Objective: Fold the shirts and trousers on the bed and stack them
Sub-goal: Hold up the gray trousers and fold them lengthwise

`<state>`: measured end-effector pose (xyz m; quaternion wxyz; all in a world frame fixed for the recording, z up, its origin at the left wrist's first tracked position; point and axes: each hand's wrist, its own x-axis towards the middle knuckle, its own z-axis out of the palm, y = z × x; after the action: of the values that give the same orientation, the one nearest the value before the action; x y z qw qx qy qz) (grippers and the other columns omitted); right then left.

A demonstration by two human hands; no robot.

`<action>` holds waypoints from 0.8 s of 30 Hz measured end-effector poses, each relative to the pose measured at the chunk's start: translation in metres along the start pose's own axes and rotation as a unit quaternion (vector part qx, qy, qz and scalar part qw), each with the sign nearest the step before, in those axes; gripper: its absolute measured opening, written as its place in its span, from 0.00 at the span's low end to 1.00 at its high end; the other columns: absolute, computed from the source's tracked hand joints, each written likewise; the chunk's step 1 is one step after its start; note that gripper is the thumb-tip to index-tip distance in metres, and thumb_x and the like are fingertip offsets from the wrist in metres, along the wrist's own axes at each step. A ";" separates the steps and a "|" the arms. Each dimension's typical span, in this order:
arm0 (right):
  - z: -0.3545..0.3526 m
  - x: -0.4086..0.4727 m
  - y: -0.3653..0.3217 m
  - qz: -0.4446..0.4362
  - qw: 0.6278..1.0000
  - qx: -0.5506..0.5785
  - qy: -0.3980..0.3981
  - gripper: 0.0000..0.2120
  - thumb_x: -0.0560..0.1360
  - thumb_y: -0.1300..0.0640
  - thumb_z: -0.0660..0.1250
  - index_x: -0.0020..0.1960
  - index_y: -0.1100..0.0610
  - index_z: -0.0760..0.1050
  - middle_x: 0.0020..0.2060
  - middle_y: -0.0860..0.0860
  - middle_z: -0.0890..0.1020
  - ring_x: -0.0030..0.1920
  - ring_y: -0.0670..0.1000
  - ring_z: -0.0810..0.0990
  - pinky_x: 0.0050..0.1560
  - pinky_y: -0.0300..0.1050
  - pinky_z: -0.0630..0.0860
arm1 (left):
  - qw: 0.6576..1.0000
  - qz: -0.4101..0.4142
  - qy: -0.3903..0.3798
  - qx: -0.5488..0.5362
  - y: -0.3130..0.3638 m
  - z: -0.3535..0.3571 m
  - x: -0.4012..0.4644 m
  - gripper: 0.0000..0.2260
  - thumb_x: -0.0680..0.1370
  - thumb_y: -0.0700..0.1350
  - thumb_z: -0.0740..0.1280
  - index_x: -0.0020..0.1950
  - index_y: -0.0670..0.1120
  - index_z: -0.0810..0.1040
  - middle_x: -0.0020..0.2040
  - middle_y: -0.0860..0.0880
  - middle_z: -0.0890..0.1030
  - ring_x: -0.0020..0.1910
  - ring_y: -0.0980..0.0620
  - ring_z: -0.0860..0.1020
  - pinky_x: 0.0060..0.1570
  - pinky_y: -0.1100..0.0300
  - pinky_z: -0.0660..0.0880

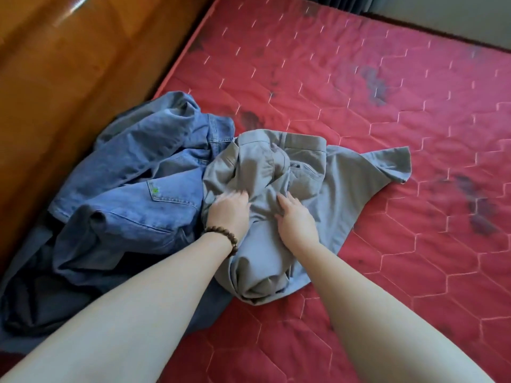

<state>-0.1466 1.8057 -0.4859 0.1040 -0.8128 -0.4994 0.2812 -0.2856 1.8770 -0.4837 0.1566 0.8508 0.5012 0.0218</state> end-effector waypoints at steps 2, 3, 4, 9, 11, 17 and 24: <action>-0.004 -0.010 0.002 -0.004 0.998 0.018 0.057 0.18 0.77 0.65 0.56 0.64 0.55 0.75 0.60 0.58 0.79 0.61 0.61 0.75 0.58 0.50 0.72 | 0.999 0.007 0.037 -0.021 0.008 -0.004 -0.005 0.10 0.81 0.42 0.58 0.56 0.41 0.78 0.53 0.41 0.81 0.56 0.41 0.76 0.54 0.51 0.68; -0.009 -0.017 0.004 0.002 0.997 0.032 0.070 0.19 0.77 0.66 0.56 0.63 0.54 0.77 0.57 0.58 0.81 0.58 0.61 0.77 0.57 0.50 0.73 | 0.998 0.005 0.041 -0.044 0.012 -0.008 -0.009 0.10 0.80 0.41 0.59 0.55 0.41 0.79 0.52 0.40 0.81 0.55 0.41 0.76 0.52 0.51 0.70; -0.015 -0.025 0.007 0.005 0.996 0.043 0.080 0.20 0.76 0.67 0.57 0.63 0.53 0.77 0.56 0.57 0.82 0.57 0.60 0.77 0.57 0.49 0.73 | 0.996 0.009 0.046 -0.069 0.017 -0.012 -0.014 0.10 0.80 0.40 0.60 0.54 0.40 0.80 0.50 0.39 0.82 0.55 0.40 0.77 0.51 0.50 0.72; -0.046 -0.090 0.026 0.003 0.992 0.040 0.123 0.25 0.71 0.72 0.57 0.61 0.54 0.79 0.55 0.53 0.83 0.53 0.58 0.80 0.53 0.46 0.73 | 0.990 0.065 0.049 -0.113 0.045 -0.029 -0.060 0.07 0.77 0.38 0.65 0.50 0.40 0.82 0.42 0.39 0.82 0.44 0.38 0.79 0.40 0.51 0.75; -0.055 -0.128 0.037 0.012 0.990 0.049 0.133 0.24 0.70 0.72 0.59 0.60 0.56 0.79 0.54 0.54 0.84 0.52 0.58 0.81 0.53 0.47 0.74 | 0.989 0.082 0.033 -0.117 0.060 -0.033 -0.087 0.06 0.76 0.38 0.66 0.50 0.40 0.82 0.42 0.40 0.83 0.44 0.39 0.80 0.40 0.50 0.76; -0.046 -0.261 0.077 0.121 0.981 0.078 0.127 0.23 0.70 0.71 0.62 0.60 0.56 0.80 0.56 0.55 0.83 0.55 0.57 0.81 0.56 0.48 0.75 | 0.977 0.172 -0.022 -0.126 0.114 -0.021 -0.193 0.04 0.71 0.37 0.71 0.46 0.41 0.83 0.39 0.43 0.83 0.37 0.43 0.81 0.39 0.52 0.81; 0.004 -0.395 0.120 0.238 0.967 0.087 0.024 0.17 0.71 0.68 0.66 0.56 0.53 0.82 0.47 0.56 0.85 0.47 0.58 0.83 0.46 0.47 0.75 | 0.940 0.259 -0.209 -0.082 0.149 0.025 -0.310 0.06 0.75 0.40 0.65 0.46 0.41 0.81 0.43 0.42 0.82 0.45 0.43 0.81 0.49 0.53 0.78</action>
<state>-0.1940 1.4041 -0.4032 0.1163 -0.9027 -0.2623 0.3206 -0.3087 1.5381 -0.4275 0.3156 0.9208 0.2163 -0.0755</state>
